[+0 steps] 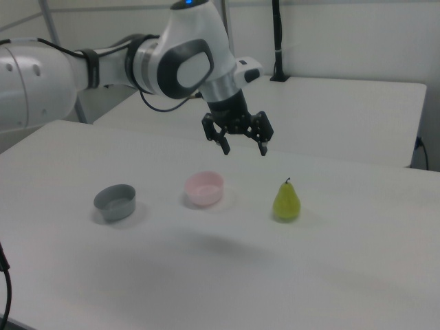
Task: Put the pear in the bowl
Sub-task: 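Move the open gripper over the green pear and lower it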
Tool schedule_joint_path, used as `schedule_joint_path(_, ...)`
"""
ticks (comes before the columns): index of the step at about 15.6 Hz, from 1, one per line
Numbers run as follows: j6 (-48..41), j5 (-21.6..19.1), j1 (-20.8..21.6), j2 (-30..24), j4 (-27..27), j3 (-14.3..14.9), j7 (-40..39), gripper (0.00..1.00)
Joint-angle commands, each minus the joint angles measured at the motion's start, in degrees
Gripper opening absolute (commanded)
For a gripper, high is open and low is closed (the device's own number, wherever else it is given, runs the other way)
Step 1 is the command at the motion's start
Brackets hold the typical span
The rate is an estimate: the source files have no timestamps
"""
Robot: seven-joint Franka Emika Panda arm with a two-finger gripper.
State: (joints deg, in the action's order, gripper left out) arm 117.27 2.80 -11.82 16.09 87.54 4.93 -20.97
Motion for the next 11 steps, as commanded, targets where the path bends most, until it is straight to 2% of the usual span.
schedule_joint_path(1, 9.26, -1.13, -0.05, 3.42, 1.92, 0.25, -0.48, 1.0)
schedule_joint_path(5, 19.3, -1.13, -0.31, 5.26, 5.71, 0.25, 1.19, 1.0)
schedule_joint_path(11, 25.01, -1.13, -1.36, 9.48, 5.8, 0.25, 1.28, 1.0)
